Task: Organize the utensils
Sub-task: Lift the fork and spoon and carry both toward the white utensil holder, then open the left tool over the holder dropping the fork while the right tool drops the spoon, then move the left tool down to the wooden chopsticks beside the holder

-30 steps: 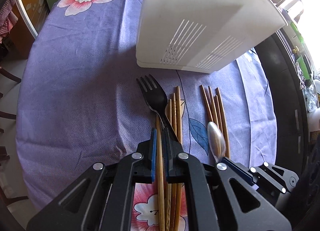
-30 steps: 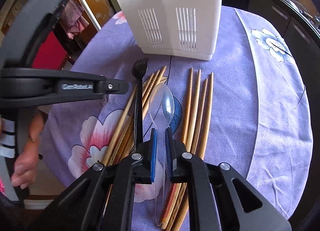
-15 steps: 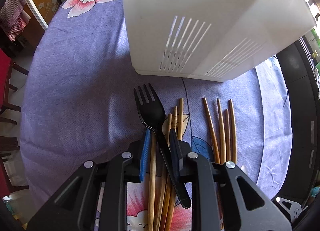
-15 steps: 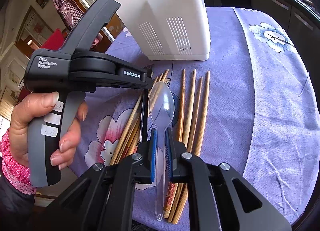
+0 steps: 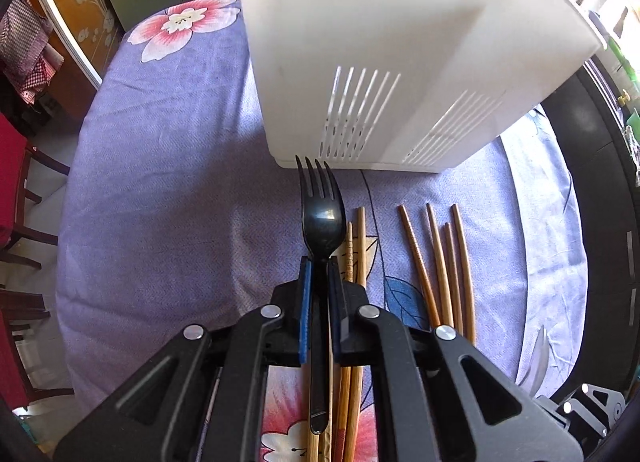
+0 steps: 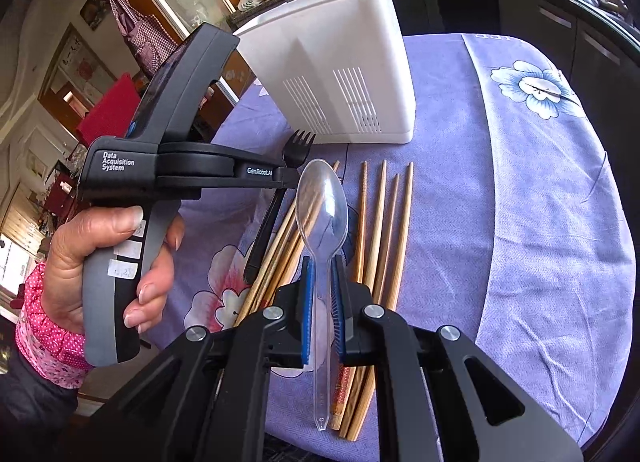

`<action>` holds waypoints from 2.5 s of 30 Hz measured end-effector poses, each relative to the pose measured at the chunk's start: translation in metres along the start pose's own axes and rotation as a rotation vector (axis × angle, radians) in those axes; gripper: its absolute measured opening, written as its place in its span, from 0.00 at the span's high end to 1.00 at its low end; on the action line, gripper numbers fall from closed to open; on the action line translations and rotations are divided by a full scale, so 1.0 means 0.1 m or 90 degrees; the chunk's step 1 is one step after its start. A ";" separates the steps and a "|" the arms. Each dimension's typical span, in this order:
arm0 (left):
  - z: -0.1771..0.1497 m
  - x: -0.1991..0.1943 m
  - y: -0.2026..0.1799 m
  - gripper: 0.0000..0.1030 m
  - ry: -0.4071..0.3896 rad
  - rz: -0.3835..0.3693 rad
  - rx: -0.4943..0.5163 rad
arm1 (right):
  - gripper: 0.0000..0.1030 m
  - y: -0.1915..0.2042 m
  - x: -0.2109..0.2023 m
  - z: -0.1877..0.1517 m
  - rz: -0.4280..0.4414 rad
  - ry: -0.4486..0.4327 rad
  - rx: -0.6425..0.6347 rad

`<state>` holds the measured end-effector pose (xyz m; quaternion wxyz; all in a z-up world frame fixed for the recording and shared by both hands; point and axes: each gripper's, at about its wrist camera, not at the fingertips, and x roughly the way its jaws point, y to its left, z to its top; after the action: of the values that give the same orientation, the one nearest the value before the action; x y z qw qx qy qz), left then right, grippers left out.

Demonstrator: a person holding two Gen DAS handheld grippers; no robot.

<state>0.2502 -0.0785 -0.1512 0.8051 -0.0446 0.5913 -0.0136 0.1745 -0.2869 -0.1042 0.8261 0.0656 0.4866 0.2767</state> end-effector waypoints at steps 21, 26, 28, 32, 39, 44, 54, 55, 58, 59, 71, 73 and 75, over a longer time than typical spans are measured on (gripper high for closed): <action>0.53 -2.12 0.00 0.92 -0.539 -0.123 0.061 | 0.91 0.56 -1.38 1.53 -0.076 -0.463 -0.099; 0.77 -1.91 -0.11 0.92 -0.625 -0.082 0.068 | 0.91 0.49 -1.12 1.99 -0.142 -0.539 -0.109; 0.81 -1.77 -0.14 0.92 -0.631 -0.071 0.074 | 0.91 0.39 -0.92 2.13 -0.140 -0.520 -0.103; 0.82 -1.45 -0.13 0.92 -0.599 -0.075 0.074 | 0.91 0.19 -0.49 2.13 -0.135 -0.474 -0.098; 0.67 -1.10 -0.08 0.92 -0.568 -0.037 0.083 | 0.90 0.12 -0.14 1.73 -0.150 -0.441 -0.108; 0.67 -0.98 -0.05 0.84 -0.549 -0.027 0.087 | 0.80 0.10 -0.07 1.55 -0.152 -0.426 -0.114; 0.48 -1.30 0.08 0.64 -0.548 -0.008 0.071 | 0.75 0.13 -0.32 1.29 -0.153 -0.439 -0.102; 0.43 -1.35 0.09 0.61 -0.533 -0.006 0.069 | 0.75 0.14 -0.39 1.24 -0.160 -0.439 -0.103; 0.23 -1.34 0.18 0.43 -0.444 0.025 0.050 | 0.60 0.08 -0.56 1.05 -0.186 -0.406 -0.108; 0.16 -1.26 0.21 0.44 -0.392 0.040 0.051 | 0.60 0.03 -0.60 0.96 -0.194 -0.390 -0.108; -0.30 0.09 0.25 0.85 0.037 0.013 0.072 | 0.59 -0.62 -0.52 0.22 -0.233 -0.221 -0.060; -0.33 0.12 0.23 0.85 0.050 0.011 0.071 | 0.59 -0.67 -0.52 0.16 -0.227 -0.215 -0.056; -0.35 0.10 0.22 0.85 0.043 0.018 0.077 | 0.59 -0.70 -0.51 0.12 -0.227 -0.211 -0.054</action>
<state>0.2188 -0.0598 -0.1727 0.7860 0.0131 0.6168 -0.0392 0.1930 -0.3705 -0.0851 0.9323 -0.0120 0.3365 0.1322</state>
